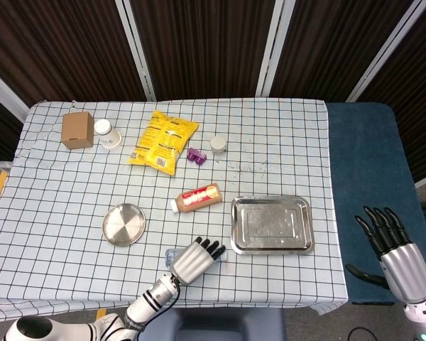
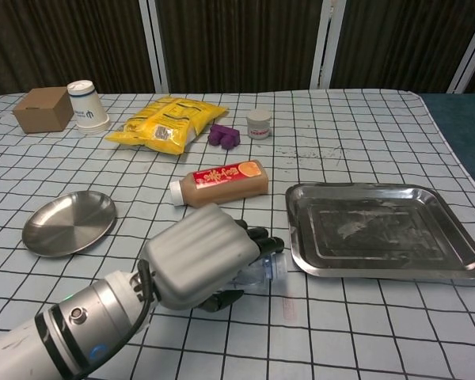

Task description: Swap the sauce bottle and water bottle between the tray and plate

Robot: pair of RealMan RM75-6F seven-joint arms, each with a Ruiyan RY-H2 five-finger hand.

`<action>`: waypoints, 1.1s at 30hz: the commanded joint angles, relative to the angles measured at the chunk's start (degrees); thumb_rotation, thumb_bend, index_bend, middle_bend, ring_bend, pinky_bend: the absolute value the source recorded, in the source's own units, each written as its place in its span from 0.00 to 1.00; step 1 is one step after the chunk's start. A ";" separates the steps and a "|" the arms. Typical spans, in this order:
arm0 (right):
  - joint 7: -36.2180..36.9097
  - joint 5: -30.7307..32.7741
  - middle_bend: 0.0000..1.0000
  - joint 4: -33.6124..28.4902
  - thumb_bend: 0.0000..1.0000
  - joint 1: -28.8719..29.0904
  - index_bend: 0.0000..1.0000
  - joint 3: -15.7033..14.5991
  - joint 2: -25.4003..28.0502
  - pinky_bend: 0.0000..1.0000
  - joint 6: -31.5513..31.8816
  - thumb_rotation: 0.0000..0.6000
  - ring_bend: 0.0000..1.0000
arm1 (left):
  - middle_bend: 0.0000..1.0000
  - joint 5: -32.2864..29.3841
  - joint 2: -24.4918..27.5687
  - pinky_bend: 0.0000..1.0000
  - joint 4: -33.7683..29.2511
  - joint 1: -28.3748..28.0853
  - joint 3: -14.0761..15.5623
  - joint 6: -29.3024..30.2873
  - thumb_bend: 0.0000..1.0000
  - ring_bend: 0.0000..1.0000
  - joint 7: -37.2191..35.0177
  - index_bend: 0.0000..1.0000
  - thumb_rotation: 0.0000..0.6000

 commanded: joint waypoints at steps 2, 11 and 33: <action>-0.21 0.05 0.00 -0.02 0.00 0.02 0.00 0.07 -0.11 0.00 -0.16 1.00 0.00 | 0.47 2.26 -0.06 0.74 2.07 -1.08 0.06 1.37 0.63 0.48 -1.65 0.38 1.00; -0.52 0.18 0.00 -0.15 0.00 0.12 0.00 0.19 -0.24 0.00 -0.70 1.00 0.00 | 0.07 1.07 3.57 0.40 -2.37 -0.92 -0.06 -1.88 0.44 0.08 4.01 0.01 1.00; -0.31 -0.60 0.00 -0.31 0.00 0.30 0.00 -0.30 0.00 0.00 -1.36 1.00 0.00 | 0.01 -10.60 14.23 0.24 -25.15 -1.11 -10.19 -4.32 0.37 0.00 14.02 0.00 1.00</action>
